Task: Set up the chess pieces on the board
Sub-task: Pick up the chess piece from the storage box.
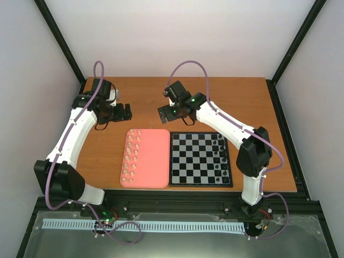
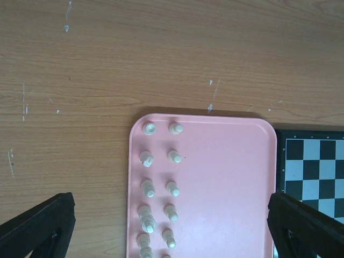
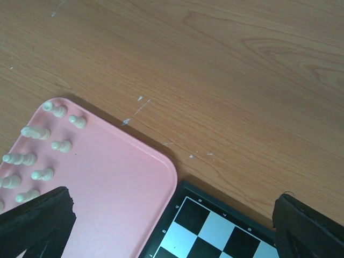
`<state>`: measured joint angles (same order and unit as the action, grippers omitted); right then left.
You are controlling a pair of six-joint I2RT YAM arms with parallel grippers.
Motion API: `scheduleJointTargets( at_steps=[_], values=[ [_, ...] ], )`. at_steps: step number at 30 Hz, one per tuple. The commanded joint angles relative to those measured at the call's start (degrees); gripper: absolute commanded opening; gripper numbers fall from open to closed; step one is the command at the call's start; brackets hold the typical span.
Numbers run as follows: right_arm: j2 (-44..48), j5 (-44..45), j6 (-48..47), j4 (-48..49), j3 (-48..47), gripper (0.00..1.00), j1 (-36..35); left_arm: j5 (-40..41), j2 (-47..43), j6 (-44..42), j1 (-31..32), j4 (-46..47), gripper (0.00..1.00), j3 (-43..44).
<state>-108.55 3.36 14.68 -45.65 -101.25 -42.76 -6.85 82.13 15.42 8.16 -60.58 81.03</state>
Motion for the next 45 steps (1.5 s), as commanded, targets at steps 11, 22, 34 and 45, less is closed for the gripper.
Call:
scheduleJointTargets(
  at_steps=[11, 22, 34, 45],
  values=[
    [-4.8, 2.3, 1.7, -2.9, -9.4, 1.0, -0.1, 3.5, -2.4, 1.6, 0.4, -1.6, 1.0, 0.1],
    [-19.8, -12.5, 3.6, -3.5, -21.4, 0.68, -0.9, 1.1, 0.8, 11.4, -5.5, 3.5, 1.0, -5.5],
    [-31.8, -19.0, 1.0, -5.3, -31.4, 0.46, -4.0, 1.9, 4.8, 13.4, -12.3, 6.9, 0.99, -11.7],
    [-36.9, -18.8, 1.9, -7.2, -35.1, 0.4, -6.9, 1.0, 7.0, 12.3, -13.4, 7.9, 0.99, -13.2]
  ],
)
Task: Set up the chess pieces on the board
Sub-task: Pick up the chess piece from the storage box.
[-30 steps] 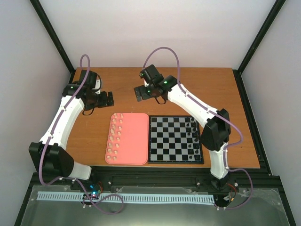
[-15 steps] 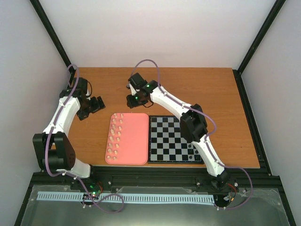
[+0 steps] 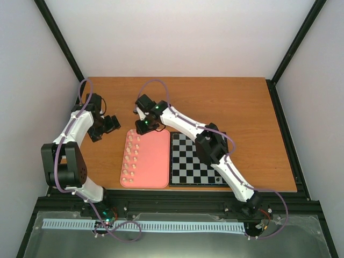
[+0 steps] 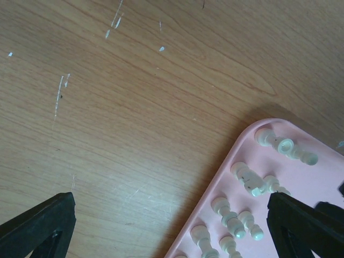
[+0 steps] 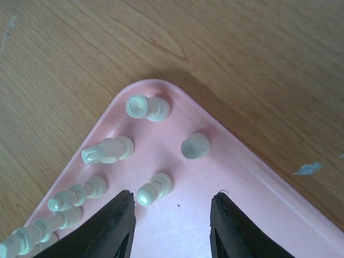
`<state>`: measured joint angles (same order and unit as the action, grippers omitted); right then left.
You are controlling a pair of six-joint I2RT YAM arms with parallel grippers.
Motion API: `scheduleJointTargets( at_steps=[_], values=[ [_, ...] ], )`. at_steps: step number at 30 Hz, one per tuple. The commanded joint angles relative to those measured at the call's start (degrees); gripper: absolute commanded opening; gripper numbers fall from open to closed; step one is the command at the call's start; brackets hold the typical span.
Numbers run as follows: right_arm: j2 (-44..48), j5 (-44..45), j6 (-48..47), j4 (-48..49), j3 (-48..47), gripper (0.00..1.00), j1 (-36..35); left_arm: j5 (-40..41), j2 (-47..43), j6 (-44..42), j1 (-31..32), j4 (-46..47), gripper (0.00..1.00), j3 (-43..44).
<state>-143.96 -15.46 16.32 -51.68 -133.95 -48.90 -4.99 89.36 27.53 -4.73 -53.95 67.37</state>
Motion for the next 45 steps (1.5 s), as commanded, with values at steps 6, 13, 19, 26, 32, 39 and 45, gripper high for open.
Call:
scheduleJointTargets(
  at_steps=[6, 13, 19, 26, 32, 39, 45],
  values=[
    [-3.0, 2.7, 0.7, -0.8, -4.4, 0.4, -1.3, -2.0, -1.3, 0.2, -0.5, 1.8, 0.99, -0.5],
    [-3.7, 5.2, 1.7, -0.5, -5.0, 0.39, -1.5, -3.3, -1.6, 0.4, -0.5, 2.1, 0.99, -0.6],
    [-4.5, 5.4, 1.5, -0.5, -6.2, 0.4, -1.7, -3.9, -1.7, 0.4, -0.5, 2.1, 0.99, -0.8],
    [-5.7, 6.1, 1.2, 0.8, -7.6, 0.43, -2.1, -4.3, -1.6, 0.6, -0.5, 2.2, 0.99, -0.5],
    [-6.2, 8.1, 0.8, 1.2, -7.7, 0.42, -2.1, -4.6, -1.3, 0.6, -0.5, 2.3, 0.99, -0.7],
    [-7.6, 7.4, 0.4, 1.7, -8.5, 0.39, -2.1, -4.9, -0.9, 0.6, -0.5, 2.4, 0.99, -0.6],
    [-8.3, 7.4, 0.5, 1.8, -8.9, 0.37, -2.1, -5.0, -0.8, 0.6, -0.5, 2.6, 0.99, -0.8]
  ],
)
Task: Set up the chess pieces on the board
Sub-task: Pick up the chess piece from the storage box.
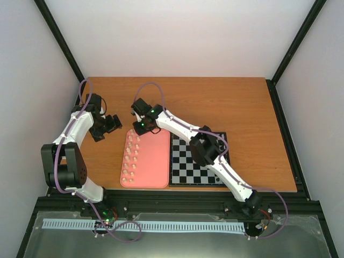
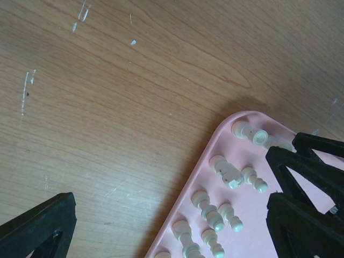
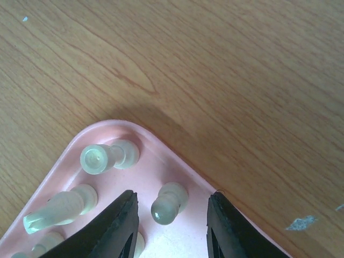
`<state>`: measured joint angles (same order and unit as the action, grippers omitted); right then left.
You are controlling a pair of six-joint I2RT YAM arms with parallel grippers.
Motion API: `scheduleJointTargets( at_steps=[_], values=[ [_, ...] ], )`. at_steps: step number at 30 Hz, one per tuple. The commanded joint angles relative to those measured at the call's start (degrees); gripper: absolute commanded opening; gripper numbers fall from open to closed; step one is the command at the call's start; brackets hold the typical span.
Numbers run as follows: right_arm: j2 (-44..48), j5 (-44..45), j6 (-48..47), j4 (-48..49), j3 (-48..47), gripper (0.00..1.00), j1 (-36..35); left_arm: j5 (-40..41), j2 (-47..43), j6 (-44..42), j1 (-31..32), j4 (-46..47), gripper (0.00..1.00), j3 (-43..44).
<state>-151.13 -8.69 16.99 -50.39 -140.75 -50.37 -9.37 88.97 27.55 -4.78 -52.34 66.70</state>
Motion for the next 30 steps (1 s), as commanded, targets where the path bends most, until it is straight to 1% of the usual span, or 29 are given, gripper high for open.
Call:
scheduleJointTargets(
  at_steps=[1, 3, 4, 8, 13, 17, 20, 23, 28, 30],
  values=[
    [-1.2, 0.7, -0.3, 0.6, -2.1, 0.37, -0.6, -0.6, -0.4, 0.6, -0.5, 1.1, 0.99, -0.2],
    [-1.3, 0.7, -0.2, 0.9, -2.2, 0.35, -0.6, -0.7, -0.3, 0.6, -0.4, 1.2, 0.99, -0.2],
    [-1.4, 0.7, -0.3, 0.9, -2.2, 0.32, -0.7, -0.7, -0.4, 0.6, -0.5, 1.2, 0.99, -0.3],
    [-1.7, 0.6, -0.4, 0.8, -2.4, 0.27, -0.7, -0.8, -0.2, 0.4, -0.5, 1.2, 0.99, -0.4],
    [-1.6, -0.2, -0.6, 0.6, -2.4, 0.12, -0.7, -0.7, -0.1, 0.4, -0.5, 1.2, 0.99, -0.4],
    [-1.0, -0.3, -1.2, -0.1, -2.4, 0.06, -0.7, -0.6, -0.2, 0.3, -0.5, 1.2, 0.99, -0.3],
    [0.7, -0.4, -1.7, -1.0, -2.3, 0.03, -0.7, -0.6, -0.1, 0.3, -0.5, 1.2, 0.99, -0.3],
    [4.1, -0.4, -1.9, -1.3, -1.0, 0.03, -0.7, -0.6, 0.0, 0.4, -0.5, 1.1, 0.99, -0.3],
    [13.4, 2.4, -1.1, 1.7, 8.5, 0.03, -0.6, -0.8, 0.5, 0.4, -0.5, 1.2, 0.99, 0.0],
    [17.3, 4.1, -0.3, 3.4, 13.7, 0.03, -0.5, -0.8, 0.6, 0.2, -0.5, 1.2, 0.99, 0.1]
  ],
)
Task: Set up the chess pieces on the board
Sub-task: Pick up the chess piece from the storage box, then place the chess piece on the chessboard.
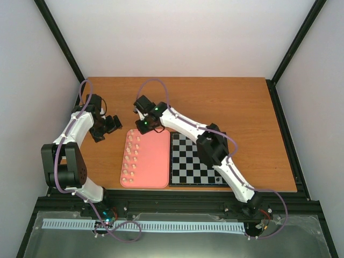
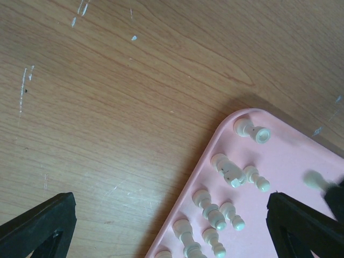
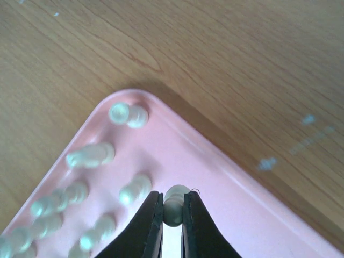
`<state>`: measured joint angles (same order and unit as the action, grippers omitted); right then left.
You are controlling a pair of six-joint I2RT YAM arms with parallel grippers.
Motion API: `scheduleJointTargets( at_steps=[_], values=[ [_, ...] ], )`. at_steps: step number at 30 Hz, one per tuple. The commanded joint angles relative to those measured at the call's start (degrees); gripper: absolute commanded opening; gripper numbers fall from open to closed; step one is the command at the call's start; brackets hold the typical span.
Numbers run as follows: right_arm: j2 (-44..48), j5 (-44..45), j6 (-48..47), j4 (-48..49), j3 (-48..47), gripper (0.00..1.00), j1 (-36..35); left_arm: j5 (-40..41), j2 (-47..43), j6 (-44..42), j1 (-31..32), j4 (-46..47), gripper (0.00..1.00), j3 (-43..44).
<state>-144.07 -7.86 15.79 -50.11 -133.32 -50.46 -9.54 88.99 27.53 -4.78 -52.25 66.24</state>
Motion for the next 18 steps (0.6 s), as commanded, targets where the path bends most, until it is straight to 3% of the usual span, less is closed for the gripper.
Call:
scheduleJointTargets(
  at_steps=[1, 11, 18],
  values=[
    [12.3, 5.2, 1.3, 4.0, 9.6, 0.03, -0.3, -0.7, 0.6, 0.2, -0.4, 1.0, 0.99, 0.7],
    [31.0, 15.5, 8.9, 14.7, 42.1, 0.03, 6.4, -1.4, 0.6, -0.8, -0.5, 1.1, 0.99, 0.2],
    [33.3, 16.2, 9.9, 18.7, 50.7, 0.03, 8.2, -2.4, 1.4, -0.6, -0.5, 1.9, 0.99, 0.4]
  ],
)
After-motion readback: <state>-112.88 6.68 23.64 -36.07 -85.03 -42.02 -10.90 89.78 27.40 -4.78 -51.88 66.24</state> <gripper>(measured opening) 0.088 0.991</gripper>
